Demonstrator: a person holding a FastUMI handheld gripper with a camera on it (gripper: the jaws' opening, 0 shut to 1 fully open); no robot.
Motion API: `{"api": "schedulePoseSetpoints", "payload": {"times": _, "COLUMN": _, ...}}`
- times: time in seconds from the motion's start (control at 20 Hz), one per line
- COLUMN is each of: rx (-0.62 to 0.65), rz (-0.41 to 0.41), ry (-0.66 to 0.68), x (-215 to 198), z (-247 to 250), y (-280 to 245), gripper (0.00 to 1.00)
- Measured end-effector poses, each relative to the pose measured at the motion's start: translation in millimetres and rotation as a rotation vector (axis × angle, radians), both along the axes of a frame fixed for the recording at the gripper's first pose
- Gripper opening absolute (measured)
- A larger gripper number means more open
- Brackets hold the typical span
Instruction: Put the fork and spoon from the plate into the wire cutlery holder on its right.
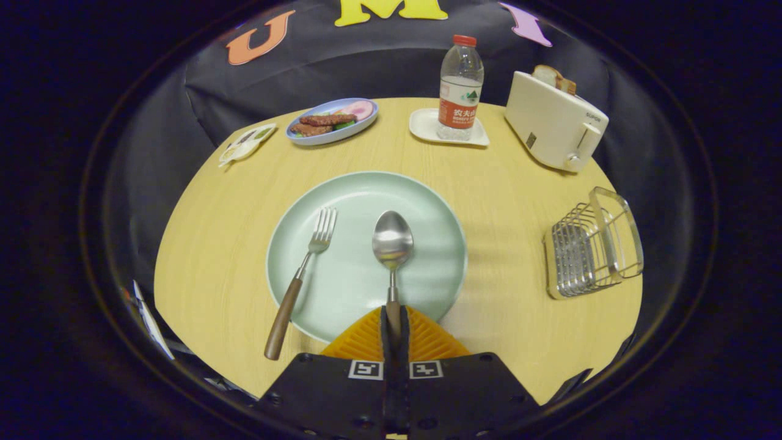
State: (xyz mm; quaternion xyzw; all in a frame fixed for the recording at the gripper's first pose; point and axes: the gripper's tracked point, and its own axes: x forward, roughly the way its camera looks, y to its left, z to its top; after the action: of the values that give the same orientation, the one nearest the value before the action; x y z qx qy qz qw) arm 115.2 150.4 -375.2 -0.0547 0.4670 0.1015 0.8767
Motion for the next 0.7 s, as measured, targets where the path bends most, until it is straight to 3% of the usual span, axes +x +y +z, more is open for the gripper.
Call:
{"api": "schedulePoseSetpoints", "payload": {"times": 0.3, "rx": 0.001, "rz": 0.037, "ry": -0.067, "x": -4.9, "z": 49.8, "y": -46.5, "gripper": 0.01}}
{"api": "schedulePoseSetpoints", "payload": {"times": 0.7, "rx": 0.023, "rz": -0.076, "ry": -0.075, "x": -8.0, "z": 96.9, "y": -139.5, "gripper": 0.01}}
